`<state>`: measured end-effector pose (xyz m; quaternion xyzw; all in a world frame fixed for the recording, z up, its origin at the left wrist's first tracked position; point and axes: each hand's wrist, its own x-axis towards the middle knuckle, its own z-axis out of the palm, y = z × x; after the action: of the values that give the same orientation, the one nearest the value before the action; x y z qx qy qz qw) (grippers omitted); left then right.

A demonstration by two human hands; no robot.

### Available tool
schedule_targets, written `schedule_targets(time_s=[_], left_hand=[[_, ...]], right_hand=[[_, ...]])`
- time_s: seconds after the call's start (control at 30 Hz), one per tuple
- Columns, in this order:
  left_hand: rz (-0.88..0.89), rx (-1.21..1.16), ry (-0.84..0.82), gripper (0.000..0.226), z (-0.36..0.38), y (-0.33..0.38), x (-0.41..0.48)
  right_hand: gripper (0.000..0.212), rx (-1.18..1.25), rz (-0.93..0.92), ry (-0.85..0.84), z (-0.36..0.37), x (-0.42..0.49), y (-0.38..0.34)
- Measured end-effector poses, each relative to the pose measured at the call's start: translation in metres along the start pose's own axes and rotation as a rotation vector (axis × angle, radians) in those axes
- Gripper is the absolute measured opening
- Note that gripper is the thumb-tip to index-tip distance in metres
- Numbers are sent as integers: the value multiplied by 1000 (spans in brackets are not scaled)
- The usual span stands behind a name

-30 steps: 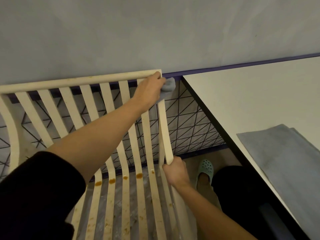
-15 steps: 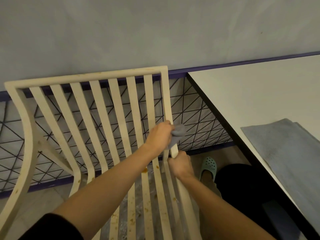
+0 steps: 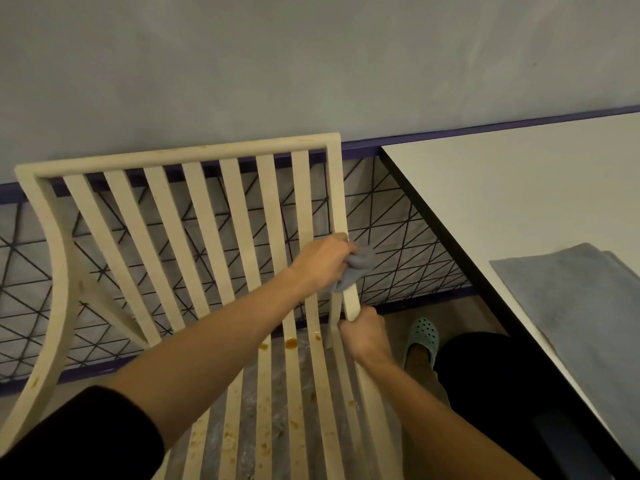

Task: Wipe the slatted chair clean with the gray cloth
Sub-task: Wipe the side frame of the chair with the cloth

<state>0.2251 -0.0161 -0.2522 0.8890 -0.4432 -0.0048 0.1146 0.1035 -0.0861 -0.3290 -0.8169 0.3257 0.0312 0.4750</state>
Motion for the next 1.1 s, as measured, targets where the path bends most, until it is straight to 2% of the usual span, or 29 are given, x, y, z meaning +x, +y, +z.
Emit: schedule_targets(time_s=[0.37, 0.5, 0.63, 0.8, 0.87, 0.93, 1.1], left_hand=[[60, 313, 200, 26, -88, -36, 67], [44, 340, 281, 26, -111, -40, 77], [14, 278, 353, 22, -124, -42, 79], [-59, 17, 455, 19, -122, -44, 74], [-58, -55, 402, 16, -110, -44, 64], [-68, -68, 297, 3, -102, -44, 49], [-213, -11, 99, 9, -78, -46, -18]], right_hand=[[28, 35, -13, -18, 3, 6, 6], [30, 36, -5, -34, 4, 8, 7], [31, 30, -10, -29, 5, 9, 8], [29, 25, -13, -18, 4, 9, 6], [28, 9, -17, -11, 4, 10, 9], [28, -13, -22, 2, 4, 11, 9], [30, -45, -33, 33, 7, 7, 8]])
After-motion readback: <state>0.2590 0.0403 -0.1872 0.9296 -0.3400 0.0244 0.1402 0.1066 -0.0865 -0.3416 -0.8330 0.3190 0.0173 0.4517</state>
